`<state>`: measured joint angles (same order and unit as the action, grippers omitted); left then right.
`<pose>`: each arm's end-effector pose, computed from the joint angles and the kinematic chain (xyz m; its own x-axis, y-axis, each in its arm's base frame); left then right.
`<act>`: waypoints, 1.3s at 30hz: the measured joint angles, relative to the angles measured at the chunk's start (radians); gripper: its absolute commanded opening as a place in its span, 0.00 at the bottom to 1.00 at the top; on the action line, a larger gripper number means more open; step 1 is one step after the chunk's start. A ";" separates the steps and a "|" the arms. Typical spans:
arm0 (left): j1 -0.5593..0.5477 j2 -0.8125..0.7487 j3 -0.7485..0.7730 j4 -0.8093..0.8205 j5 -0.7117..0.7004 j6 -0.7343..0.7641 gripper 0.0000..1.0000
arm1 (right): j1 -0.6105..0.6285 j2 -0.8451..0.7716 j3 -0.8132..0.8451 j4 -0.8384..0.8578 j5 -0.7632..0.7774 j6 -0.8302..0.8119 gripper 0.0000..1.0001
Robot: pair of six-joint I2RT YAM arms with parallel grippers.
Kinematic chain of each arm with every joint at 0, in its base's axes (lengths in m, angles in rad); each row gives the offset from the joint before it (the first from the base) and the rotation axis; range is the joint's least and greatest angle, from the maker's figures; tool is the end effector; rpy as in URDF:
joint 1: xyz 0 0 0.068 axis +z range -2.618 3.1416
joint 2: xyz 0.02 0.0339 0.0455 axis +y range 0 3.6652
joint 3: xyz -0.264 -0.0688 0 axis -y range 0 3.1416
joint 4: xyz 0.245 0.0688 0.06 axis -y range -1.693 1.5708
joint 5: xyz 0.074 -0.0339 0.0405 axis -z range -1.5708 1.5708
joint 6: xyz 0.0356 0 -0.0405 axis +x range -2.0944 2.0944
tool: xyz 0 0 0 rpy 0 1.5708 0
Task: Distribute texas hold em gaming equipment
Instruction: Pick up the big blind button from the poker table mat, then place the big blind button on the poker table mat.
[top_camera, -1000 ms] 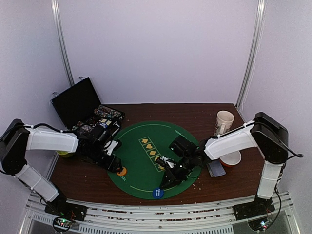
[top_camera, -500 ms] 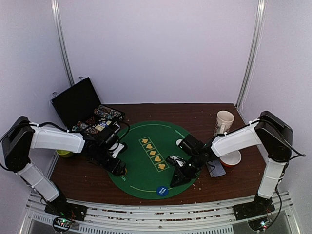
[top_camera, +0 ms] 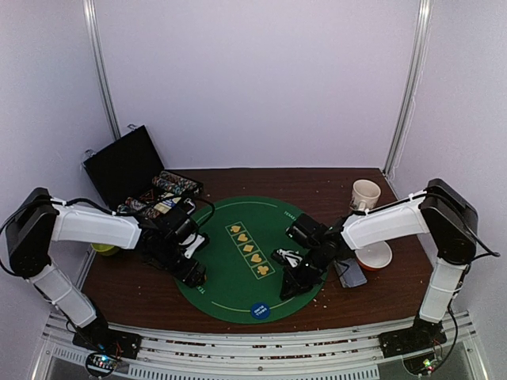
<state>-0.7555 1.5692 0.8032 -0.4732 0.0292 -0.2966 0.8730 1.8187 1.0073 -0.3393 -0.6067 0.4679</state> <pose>0.1983 -0.1882 0.1473 -0.8606 0.4092 -0.3033 0.4609 0.8791 -0.1215 0.2023 0.2729 0.1388 -0.8749 -0.4667 -0.1292 -0.4306 0.6276 0.6486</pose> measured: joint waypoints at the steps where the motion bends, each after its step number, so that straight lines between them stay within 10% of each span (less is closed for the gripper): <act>1: -0.009 0.005 0.006 -0.006 -0.010 0.001 0.83 | 0.000 0.000 0.013 -0.016 0.022 -0.002 0.13; 18: -0.023 0.053 0.061 -0.060 -0.086 -0.007 0.57 | 0.070 -0.017 0.167 -0.175 0.245 -0.039 0.34; 34: 0.100 0.043 0.060 -0.052 -0.109 -0.009 0.60 | 0.105 -0.104 0.169 -0.174 0.287 -0.044 0.45; 39: 0.114 -0.018 0.072 -0.056 -0.137 0.009 0.73 | 0.090 -0.217 0.206 -0.227 0.342 -0.046 0.68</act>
<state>-0.6418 1.5517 0.8757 -0.5289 -0.1074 -0.2874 0.9634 1.6012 1.2133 -0.5659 -0.2649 0.4217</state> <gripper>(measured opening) 0.661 0.534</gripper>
